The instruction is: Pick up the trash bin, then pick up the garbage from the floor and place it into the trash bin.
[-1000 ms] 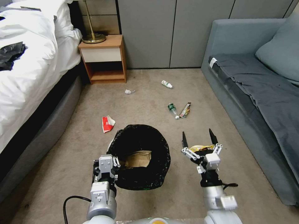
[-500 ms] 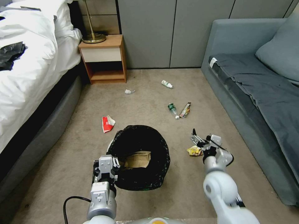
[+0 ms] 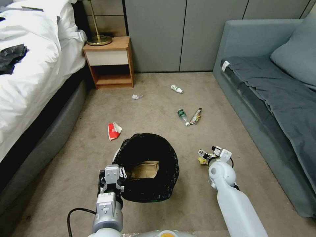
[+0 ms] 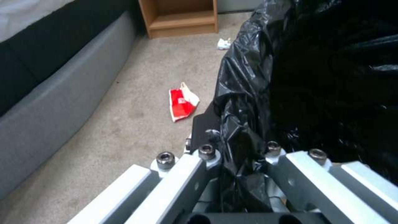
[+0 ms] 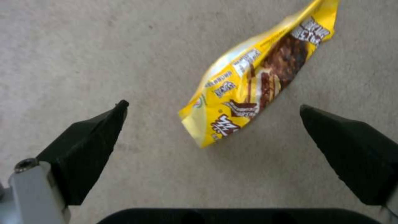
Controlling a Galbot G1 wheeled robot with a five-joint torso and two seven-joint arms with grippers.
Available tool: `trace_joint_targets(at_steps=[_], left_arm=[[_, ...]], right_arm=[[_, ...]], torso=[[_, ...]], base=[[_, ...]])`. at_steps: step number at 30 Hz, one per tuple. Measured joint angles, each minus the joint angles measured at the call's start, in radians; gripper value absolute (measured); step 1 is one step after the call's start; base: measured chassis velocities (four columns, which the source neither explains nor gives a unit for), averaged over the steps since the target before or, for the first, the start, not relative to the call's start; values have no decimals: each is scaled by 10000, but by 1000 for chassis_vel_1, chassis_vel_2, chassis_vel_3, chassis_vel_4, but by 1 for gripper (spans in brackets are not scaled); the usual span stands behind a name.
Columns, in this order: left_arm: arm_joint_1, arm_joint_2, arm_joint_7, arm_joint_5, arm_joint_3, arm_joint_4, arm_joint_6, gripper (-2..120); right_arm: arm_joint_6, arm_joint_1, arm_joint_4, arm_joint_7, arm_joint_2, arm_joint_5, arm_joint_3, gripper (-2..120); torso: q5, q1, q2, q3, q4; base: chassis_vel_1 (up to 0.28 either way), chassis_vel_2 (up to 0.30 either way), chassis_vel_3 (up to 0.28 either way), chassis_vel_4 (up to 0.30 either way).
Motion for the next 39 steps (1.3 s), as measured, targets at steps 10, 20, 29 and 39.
trace_joint_targets(at_steps=[10,20,29,39], left_arm=[[202,-6,-6,217,48,-49,-4,2],[308,-87,-5,428,105,-79,-61,2],[448,-130,-17,553,101,-122,-150,2],[522,-195,-31,730,180,-112,-200,2]], right_arm=[[279,869,-1640,-344,-85,-209,332,100],[708,1309,-2732,-1142,-225,-548,247,100],[1123,1990,-4218,-1720,-295,-876,180,100],[1636,2451,-5198,-2483,-472,-966,279,96]], torso=[[0,1,0,-1,0],[0,1,0,-1,0],[0,0,0,0,1],[0,1,0,-1,0]], base=[[0,0,0,0],[0,0,0,0],[0,0,0,0],[0,0,0,0]])
